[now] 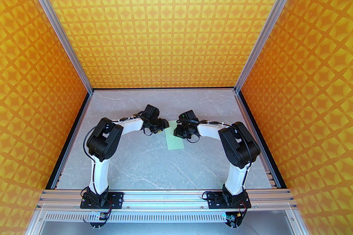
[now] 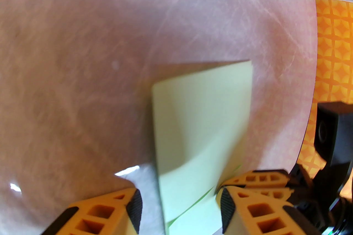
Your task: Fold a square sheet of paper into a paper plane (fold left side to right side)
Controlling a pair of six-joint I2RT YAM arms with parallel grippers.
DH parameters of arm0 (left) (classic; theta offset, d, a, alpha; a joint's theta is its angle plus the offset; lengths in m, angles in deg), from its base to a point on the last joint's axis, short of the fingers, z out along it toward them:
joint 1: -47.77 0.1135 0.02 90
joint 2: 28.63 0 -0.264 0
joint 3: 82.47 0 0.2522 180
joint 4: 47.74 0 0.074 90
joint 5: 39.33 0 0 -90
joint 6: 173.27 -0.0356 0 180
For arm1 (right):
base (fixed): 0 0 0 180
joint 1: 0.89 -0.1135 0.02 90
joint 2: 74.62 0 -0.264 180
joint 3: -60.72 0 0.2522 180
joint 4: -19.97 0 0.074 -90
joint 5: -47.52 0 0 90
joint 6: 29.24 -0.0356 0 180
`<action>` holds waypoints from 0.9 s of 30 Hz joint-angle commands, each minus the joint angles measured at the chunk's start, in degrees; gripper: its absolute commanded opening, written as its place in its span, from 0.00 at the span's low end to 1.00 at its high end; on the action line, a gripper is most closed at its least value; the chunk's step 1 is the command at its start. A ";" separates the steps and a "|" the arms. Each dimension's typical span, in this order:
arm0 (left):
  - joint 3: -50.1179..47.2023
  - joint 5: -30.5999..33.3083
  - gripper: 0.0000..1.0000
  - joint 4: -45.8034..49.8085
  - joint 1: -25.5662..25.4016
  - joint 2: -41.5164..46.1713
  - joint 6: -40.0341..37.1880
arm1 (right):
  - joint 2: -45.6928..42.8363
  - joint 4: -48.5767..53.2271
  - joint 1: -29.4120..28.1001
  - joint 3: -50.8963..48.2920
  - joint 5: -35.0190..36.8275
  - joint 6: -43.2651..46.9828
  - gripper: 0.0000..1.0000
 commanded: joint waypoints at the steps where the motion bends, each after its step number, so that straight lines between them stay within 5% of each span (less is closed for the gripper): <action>1: 4.41 2.52 0.54 -4.38 0.13 -4.54 -1.01 | 0.35 0.41 -0.12 -1.90 1.27 0.72 0.12; 7: 3.99 0.67 0.53 -8.62 -0.09 -4.73 -1.54 | 0.52 -0.29 -0.25 -2.56 1.04 -0.02 0.12; 27: -21.26 -5.67 0.33 -27.88 -5.83 6.56 1.87 | 0.46 -2.42 -0.23 -2.94 0.60 -2.39 0.12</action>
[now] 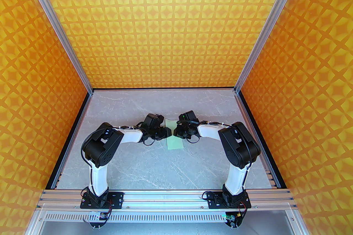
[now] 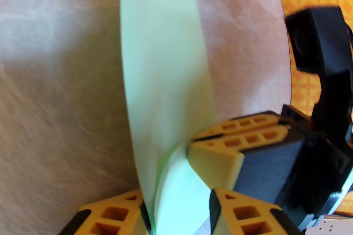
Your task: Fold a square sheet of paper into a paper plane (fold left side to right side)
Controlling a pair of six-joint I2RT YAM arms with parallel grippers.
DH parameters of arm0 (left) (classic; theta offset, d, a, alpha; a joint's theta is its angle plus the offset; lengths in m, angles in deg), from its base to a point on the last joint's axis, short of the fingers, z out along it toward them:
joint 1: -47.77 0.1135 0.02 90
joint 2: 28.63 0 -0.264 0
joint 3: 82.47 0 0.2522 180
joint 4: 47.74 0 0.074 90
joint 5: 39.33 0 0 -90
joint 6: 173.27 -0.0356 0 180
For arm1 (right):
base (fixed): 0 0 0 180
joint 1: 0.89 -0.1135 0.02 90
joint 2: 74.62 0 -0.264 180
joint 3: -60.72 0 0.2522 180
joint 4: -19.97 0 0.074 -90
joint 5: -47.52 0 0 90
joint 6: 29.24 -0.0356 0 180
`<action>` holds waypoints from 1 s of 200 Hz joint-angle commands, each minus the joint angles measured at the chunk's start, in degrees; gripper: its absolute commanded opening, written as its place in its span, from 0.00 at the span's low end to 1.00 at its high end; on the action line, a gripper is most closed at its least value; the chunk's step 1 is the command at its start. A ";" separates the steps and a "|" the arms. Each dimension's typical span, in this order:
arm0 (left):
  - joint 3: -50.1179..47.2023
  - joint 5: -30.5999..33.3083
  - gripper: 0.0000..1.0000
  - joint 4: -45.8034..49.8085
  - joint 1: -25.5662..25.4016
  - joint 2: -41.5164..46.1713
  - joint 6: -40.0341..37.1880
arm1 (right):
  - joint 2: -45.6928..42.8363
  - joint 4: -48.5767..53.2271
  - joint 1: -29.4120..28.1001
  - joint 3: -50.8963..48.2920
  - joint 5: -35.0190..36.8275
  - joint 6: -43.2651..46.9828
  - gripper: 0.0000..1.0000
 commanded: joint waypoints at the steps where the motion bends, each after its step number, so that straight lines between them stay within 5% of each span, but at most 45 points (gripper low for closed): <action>1: -1.35 -1.21 0.31 -3.51 -0.87 -0.45 1.99 | 0.10 -0.29 -0.21 -1.98 0.85 -1.75 0.12; 53: 1.19 3.29 0.00 3.29 -1.07 1.78 -0.97 | -10.11 -1.28 -0.06 -4.58 5.98 -3.25 0.20; 87: 6.01 10.62 0.00 21.25 -0.98 7.50 -7.39 | -20.19 1.08 0.13 -6.78 14.28 -3.05 0.54; 133: 16.70 31.23 0.00 57.12 -1.03 14.38 -15.70 | -30.59 5.05 1.32 -9.19 25.05 -1.56 0.96; 163: 25.00 45.78 0.00 76.95 -2.39 13.46 -14.00 | -33.85 6.99 3.45 -10.22 28.74 -1.43 0.98; 200: 37.54 56.94 0.00 93.39 -9.88 4.59 -6.80 | -36.59 9.13 6.20 -11.30 31.31 -0.14 0.99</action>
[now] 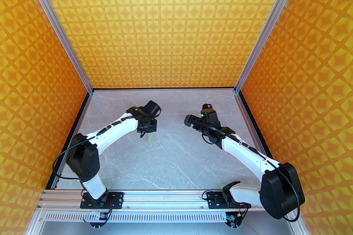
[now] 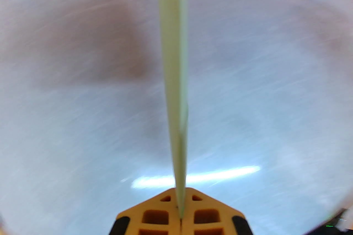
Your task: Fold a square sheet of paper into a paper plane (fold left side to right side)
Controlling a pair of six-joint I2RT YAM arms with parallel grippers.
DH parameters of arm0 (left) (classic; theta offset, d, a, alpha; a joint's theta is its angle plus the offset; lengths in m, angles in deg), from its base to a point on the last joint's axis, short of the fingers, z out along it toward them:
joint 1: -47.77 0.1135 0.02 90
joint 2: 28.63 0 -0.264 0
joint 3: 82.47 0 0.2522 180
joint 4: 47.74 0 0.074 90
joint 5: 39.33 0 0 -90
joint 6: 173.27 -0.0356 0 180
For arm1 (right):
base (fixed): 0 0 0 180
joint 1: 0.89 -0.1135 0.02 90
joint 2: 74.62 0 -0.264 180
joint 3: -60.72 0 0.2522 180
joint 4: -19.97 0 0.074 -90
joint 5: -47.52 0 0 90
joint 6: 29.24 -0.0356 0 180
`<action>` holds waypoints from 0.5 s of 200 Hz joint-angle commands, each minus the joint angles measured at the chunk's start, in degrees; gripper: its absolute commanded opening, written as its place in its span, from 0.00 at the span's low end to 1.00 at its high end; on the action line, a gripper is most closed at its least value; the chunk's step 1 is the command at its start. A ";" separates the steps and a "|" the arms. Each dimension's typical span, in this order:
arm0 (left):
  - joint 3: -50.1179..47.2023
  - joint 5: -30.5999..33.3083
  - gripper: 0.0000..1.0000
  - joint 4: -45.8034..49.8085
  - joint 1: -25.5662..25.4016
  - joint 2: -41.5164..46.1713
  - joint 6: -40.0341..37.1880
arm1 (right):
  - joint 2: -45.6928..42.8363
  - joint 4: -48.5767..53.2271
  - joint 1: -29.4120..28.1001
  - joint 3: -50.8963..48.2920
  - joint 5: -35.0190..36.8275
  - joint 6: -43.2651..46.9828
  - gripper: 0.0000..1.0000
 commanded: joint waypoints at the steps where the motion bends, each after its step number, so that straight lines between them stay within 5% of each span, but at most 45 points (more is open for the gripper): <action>1: 6.97 12.63 0.00 18.96 -4.56 -6.50 4.68 | -2.74 2.69 1.68 -1.41 4.11 1.66 0.99; 55: 23.44 7.55 0.01 22.14 -8.88 -24.91 7.47 | -5.35 3.38 3.41 -3.53 2.36 3.57 0.99; 100: 29.32 -6.21 0.34 12.87 -9.12 -27.65 7.78 | -5.89 2.29 3.42 -5.03 -4.28 4.54 0.96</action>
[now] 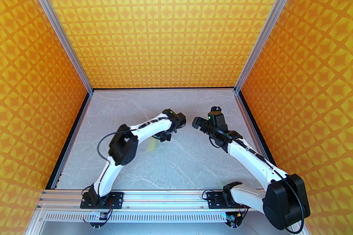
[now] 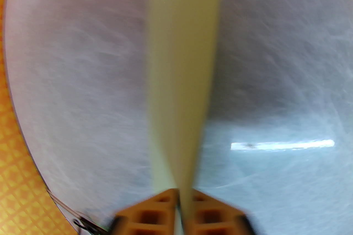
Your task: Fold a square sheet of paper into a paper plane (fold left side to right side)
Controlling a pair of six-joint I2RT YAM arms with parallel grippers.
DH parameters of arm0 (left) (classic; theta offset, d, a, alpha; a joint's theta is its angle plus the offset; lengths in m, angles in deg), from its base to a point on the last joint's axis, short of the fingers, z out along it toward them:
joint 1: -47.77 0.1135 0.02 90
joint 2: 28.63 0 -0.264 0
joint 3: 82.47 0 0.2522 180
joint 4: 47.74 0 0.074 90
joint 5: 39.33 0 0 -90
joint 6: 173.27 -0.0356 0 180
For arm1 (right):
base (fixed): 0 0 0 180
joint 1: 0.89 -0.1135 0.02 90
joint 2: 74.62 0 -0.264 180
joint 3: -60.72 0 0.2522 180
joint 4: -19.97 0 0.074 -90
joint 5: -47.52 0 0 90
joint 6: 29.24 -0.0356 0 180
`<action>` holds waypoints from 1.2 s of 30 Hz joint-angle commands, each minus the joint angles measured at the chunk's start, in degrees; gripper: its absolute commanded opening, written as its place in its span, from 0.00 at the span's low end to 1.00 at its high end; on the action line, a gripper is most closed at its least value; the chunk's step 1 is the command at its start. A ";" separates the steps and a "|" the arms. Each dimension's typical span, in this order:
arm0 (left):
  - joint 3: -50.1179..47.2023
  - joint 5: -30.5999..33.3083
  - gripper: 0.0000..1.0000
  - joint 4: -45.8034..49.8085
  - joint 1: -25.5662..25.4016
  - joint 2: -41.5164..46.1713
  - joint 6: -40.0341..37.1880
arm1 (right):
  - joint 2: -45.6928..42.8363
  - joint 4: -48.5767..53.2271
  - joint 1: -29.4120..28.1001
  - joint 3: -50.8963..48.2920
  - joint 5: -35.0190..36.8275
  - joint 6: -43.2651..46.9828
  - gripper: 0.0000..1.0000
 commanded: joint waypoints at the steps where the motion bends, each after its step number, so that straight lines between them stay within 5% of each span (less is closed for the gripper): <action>1: 2.75 -8.97 0.34 -4.47 -0.01 1.93 1.43 | -0.67 -0.16 0.16 -1.22 -5.29 1.68 0.96; 7: -7.31 -13.98 0.50 -15.10 2.61 11.00 1.97 | 4.25 -6.47 -0.22 -2.15 -19.69 -1.48 0.60; 13: -30.01 -16.24 0.99 -34.05 8.56 28.03 0.74 | 10.61 -9.78 -9.12 -0.03 -17.65 -7.29 0.33; 18: -47.00 -16.16 0.99 -45.69 15.75 39.37 -0.34 | 19.55 -17.31 -16.91 2.68 -16.28 -16.05 0.05; 27: -67.51 -21.06 1.00 -63.08 21.13 50.39 1.55 | 35.17 -22.78 -22.84 10.30 -14.89 -22.53 0.00; 36: -72.46 -26.08 0.96 -68.65 21.19 49.34 4.54 | 41.97 -18.03 -22.69 16.84 -16.96 -17.83 0.00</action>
